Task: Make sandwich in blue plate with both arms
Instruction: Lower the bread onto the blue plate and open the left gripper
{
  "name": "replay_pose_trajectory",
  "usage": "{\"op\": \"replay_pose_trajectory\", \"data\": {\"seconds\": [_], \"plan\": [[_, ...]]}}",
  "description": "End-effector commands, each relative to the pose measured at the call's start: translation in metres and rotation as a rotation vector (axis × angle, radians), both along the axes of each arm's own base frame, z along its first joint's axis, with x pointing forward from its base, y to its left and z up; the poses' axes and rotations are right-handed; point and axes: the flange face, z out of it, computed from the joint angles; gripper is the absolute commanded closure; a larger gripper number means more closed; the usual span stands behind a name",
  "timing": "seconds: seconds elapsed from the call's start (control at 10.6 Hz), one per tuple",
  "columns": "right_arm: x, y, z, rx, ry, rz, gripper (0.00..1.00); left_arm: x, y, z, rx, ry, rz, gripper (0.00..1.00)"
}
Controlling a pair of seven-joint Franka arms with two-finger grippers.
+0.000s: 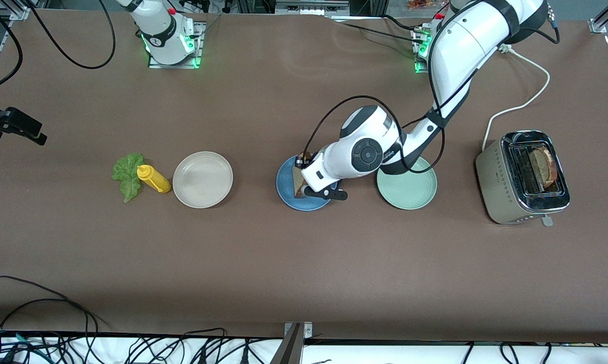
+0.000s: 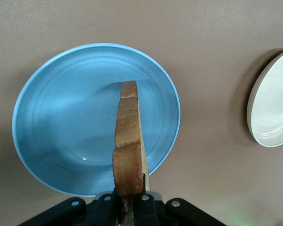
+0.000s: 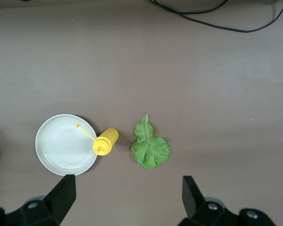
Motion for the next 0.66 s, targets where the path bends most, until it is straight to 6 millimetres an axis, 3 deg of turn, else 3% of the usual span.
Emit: {"op": "replay_pose_trajectory", "data": {"seconds": [0.0, 0.09, 0.28, 0.47, 0.56], "plan": [[0.0003, 0.0009, 0.0043, -0.006, -0.002, 0.002, 0.0, 0.0021, -0.005, -0.0023, 0.004, -0.011, 0.015, 1.0], [0.0003, 0.0006, 0.0043, -0.009, -0.002, -0.002, 0.0, 0.0017, -0.0049, -0.0062, 0.005, -0.005, 0.015, 0.94], [0.0003, 0.0009, 0.0043, -0.006, -0.002, 0.002, 0.0, 0.0015, -0.0049, -0.0081, 0.005, -0.002, 0.015, 0.57], [0.0007, 0.0018, 0.0033, -0.006, 0.001, 0.005, 0.0, 0.0003, -0.0065, -0.0073, 0.005, -0.01, 0.001, 0.0], [0.0006, 0.0026, 0.0031, -0.006, 0.003, 0.007, 0.0, 0.0008, -0.0058, -0.0069, 0.02, -0.03, -0.015, 0.0]]}}
